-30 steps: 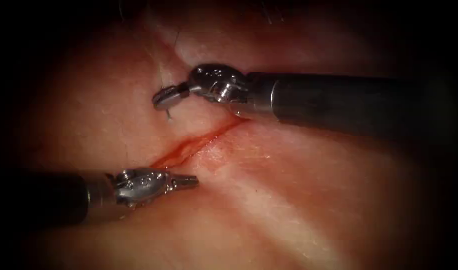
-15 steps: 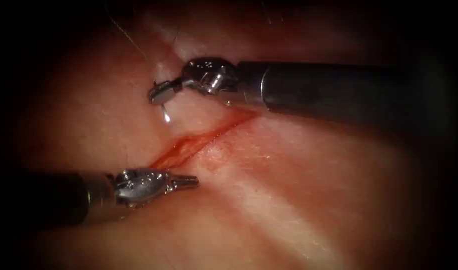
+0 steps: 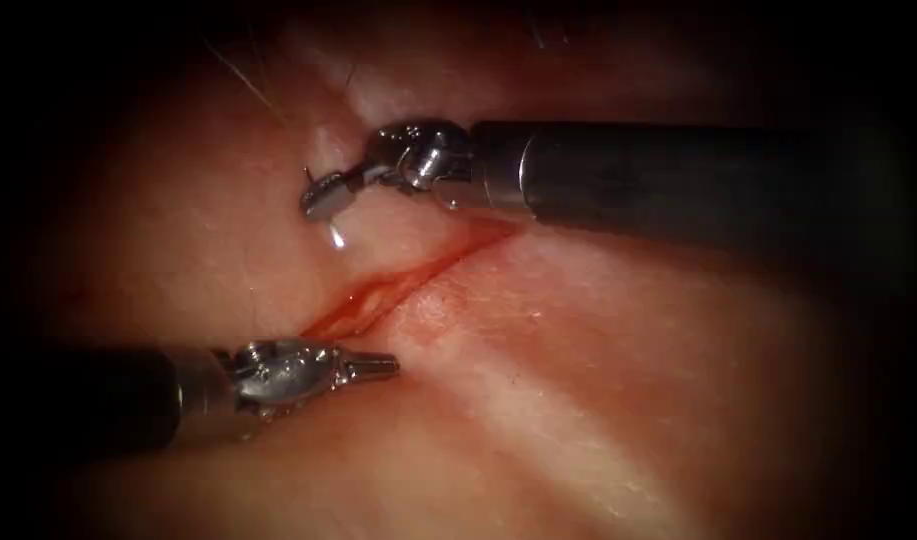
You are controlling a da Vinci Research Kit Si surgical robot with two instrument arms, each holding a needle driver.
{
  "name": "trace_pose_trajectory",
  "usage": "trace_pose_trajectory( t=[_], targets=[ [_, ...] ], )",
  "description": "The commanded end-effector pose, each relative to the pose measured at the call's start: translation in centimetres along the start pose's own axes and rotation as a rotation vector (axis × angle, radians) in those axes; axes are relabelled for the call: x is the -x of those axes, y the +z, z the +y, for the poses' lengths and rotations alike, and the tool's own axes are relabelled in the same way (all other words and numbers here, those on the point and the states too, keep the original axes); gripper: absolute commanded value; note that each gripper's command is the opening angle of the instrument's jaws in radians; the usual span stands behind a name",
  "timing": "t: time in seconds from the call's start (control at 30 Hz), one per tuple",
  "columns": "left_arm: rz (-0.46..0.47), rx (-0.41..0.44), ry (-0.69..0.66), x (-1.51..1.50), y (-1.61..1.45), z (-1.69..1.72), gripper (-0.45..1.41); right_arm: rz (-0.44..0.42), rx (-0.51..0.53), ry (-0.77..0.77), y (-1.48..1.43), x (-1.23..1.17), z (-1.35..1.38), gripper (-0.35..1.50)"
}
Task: Wound Closure
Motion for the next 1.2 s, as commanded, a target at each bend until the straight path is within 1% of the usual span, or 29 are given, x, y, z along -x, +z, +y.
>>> trace_pose_trajectory(
  t=[0.03, 0.37, 0.83, 1.2],
  targets=[
    [0.001, 0.0, 0.001, 0.02, 0.09, 0.0, -0.08, -0.004, -0.006, 0.006, 0.04, -0.03, 0.03, -0.35],
    [-0.001, -0.001, 0.002, 0.03, 0.1, -0.01, -0.08, -0.025, -0.025, 0.048, 0.05, 0.1, -0.04, -0.35],
    [-0.013, 0.004, 0.004, 0.05, 0.09, -0.02, -0.08, -0.047, -0.094, 0.036, 0.16, 0.23, -0.25, -0.35],
    [-0.013, 0.005, 0.004, 0.05, 0.09, -0.02, -0.08, -0.064, -0.146, 0.04, 0.13, 0.4, -0.33, -0.35]
  ],
)
